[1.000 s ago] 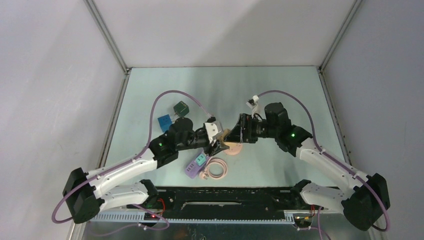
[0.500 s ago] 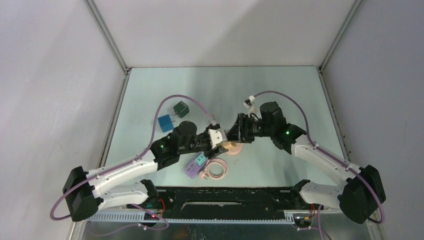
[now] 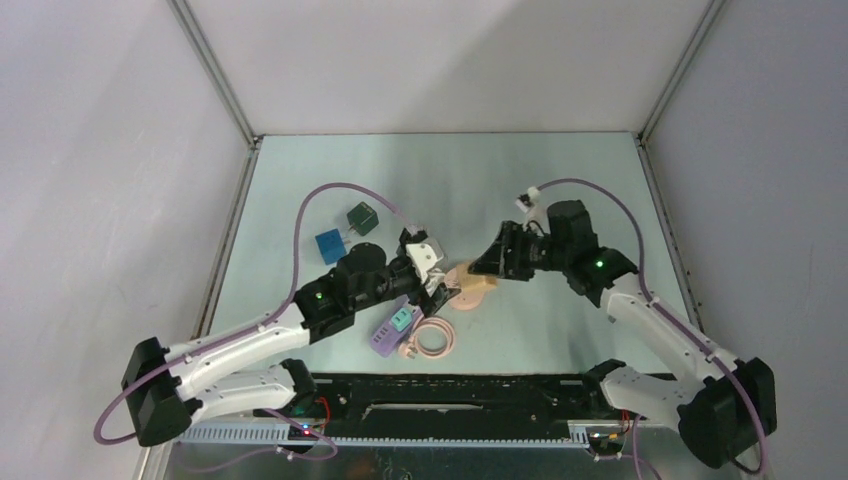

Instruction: Insert the plug

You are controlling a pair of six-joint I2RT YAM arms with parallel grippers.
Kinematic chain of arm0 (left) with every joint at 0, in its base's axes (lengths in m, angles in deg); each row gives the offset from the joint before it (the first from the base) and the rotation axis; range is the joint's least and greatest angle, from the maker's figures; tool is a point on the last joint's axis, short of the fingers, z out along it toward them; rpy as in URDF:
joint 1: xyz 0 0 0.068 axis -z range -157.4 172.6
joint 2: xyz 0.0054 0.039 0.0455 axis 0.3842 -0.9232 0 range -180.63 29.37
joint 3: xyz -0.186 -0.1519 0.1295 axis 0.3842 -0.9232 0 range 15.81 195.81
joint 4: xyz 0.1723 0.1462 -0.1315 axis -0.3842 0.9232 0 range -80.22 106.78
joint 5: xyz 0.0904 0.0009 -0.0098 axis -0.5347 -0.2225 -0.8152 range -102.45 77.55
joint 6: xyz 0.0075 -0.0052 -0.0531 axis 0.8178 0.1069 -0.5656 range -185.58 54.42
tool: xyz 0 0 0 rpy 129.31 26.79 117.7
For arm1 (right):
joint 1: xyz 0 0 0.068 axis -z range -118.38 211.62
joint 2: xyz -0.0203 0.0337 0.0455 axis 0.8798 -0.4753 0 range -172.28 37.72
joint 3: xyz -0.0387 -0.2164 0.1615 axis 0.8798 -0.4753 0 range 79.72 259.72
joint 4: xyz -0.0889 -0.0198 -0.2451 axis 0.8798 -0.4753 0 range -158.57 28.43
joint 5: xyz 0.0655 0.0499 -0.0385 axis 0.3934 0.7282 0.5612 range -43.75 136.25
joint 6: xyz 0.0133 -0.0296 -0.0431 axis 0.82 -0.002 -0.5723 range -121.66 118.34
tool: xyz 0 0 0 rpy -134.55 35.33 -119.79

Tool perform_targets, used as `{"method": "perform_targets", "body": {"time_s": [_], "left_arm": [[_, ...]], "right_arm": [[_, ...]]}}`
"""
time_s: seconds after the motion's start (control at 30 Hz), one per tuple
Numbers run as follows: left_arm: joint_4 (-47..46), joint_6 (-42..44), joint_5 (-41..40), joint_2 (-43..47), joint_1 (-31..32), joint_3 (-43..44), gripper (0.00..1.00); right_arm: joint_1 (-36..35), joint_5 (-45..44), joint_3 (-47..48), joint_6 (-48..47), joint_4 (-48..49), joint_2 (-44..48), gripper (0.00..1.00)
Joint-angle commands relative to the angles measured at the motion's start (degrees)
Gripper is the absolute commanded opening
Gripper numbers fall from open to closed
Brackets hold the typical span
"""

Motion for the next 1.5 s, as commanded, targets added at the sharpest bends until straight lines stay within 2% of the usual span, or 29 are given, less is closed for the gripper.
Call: {"method": "perform_targets", "body": {"time_s": [0.0, 0.17, 0.3, 0.6, 0.8, 1.03, 1.23, 1.47], "left_arm": [[-3.8, -9.2, -6.0, 2.2, -1.2, 3.0, 1.0], [-2.4, -15.9, -10.5, 1.9, -3.6, 3.2, 1.0], [1.7, -17.6, -12.0, 1.1, -5.4, 4.3, 1.0], [3.6, -20.4, -11.1, 0.7, -7.5, 3.1, 1.0], [5.0, -20.2, -13.6, 0.6, -7.5, 3.4, 1.0], [6.4, -20.6, -18.4, 0.4, -7.5, 3.7, 1.0], [8.1, -20.5, -20.0, 0.1, -7.5, 3.8, 1.0], [9.2, -19.5, -17.1, -1.8, -7.5, 4.6, 1.0]], "right_arm": [[7.8, 2.5, -0.1, -5.3, -5.8, 6.0, 0.0], [16.3, 7.3, -1.5, -8.6, -10.2, 10.4, 0.0], [19.1, 11.7, -2.3, -9.9, -10.8, 12.3, 0.0], [18.8, 29.0, -3.6, -12.5, -2.3, 14.0, 0.0], [14.6, 32.5, -3.6, -14.9, 1.3, 16.7, 0.0], [11.8, 26.4, -3.5, -16.5, 0.1, 16.7, 0.0], [12.4, 10.6, -2.1, -17.3, -8.1, 15.4, 0.0], [12.8, 0.2, -0.9, -18.1, -13.6, 15.9, 0.0]]}}
